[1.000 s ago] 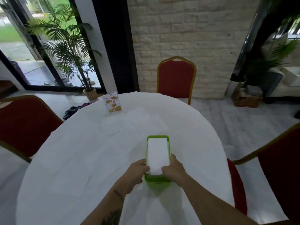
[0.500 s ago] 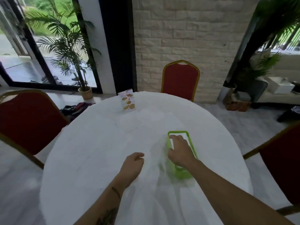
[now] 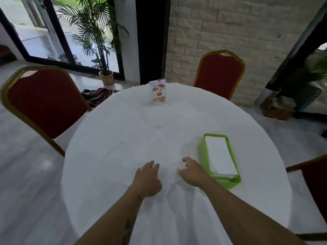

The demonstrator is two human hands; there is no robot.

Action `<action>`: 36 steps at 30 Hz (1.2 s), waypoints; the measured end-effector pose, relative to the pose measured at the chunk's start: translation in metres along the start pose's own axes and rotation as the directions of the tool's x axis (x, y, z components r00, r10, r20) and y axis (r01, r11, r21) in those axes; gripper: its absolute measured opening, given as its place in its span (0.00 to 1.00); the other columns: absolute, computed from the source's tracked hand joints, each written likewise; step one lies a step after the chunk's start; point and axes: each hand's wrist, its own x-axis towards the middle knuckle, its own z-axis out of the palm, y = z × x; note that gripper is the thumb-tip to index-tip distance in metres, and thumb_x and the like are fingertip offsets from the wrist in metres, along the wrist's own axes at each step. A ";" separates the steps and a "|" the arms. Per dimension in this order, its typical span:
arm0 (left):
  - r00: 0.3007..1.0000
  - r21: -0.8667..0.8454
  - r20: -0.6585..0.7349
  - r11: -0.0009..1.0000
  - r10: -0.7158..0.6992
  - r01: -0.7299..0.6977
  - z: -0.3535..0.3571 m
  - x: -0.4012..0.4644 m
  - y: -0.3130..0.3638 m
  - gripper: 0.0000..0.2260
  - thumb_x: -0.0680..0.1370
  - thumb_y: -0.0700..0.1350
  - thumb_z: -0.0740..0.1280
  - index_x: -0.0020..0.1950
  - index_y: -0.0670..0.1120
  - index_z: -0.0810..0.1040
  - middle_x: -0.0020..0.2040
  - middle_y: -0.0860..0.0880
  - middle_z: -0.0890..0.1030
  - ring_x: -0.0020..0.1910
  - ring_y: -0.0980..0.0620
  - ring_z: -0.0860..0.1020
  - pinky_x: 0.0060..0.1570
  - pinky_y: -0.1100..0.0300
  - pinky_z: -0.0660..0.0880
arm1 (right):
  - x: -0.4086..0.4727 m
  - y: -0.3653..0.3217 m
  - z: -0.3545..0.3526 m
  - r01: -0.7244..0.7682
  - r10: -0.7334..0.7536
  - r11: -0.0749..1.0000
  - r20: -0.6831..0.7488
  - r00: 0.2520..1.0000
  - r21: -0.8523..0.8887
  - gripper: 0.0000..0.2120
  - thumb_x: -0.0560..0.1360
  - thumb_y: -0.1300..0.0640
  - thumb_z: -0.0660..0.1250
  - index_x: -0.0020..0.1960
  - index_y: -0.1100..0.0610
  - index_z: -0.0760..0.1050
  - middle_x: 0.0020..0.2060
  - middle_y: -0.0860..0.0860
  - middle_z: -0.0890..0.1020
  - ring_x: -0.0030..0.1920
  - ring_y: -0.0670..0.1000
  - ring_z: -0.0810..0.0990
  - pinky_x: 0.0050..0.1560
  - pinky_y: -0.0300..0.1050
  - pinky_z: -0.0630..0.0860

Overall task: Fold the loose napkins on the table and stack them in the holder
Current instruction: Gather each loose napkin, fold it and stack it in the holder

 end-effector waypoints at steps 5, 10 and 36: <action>0.999 0.187 0.045 0.982 0.032 -0.040 0.015 0.013 0.004 0.33 0.75 0.45 0.59 0.77 0.46 0.49 0.79 0.46 0.46 0.78 0.47 0.45 0.75 0.41 0.44 | 0.018 0.015 0.007 -0.054 0.054 0.997 0.002 0.999 -0.051 0.32 0.72 0.53 0.63 0.75 0.55 0.61 0.71 0.56 0.68 0.69 0.58 0.71 0.66 0.49 0.71; 0.994 0.226 0.004 0.969 0.107 -0.105 0.030 0.004 0.008 0.32 0.73 0.44 0.58 0.76 0.48 0.53 0.79 0.47 0.50 0.78 0.48 0.48 0.75 0.41 0.43 | 0.034 0.025 0.013 -0.060 0.052 0.995 -0.102 0.993 -0.078 0.27 0.71 0.56 0.63 0.70 0.57 0.65 0.65 0.57 0.68 0.63 0.60 0.72 0.60 0.49 0.72; 0.888 -0.346 -0.428 0.938 -0.171 0.014 0.037 -0.041 -0.041 0.13 0.73 0.39 0.60 0.53 0.51 0.78 0.53 0.55 0.77 0.48 0.54 0.77 0.46 0.61 0.75 | -0.003 -0.002 0.028 0.160 -0.165 0.986 0.254 0.953 0.040 0.21 0.69 0.56 0.73 0.61 0.53 0.80 0.47 0.50 0.79 0.48 0.49 0.80 0.42 0.38 0.72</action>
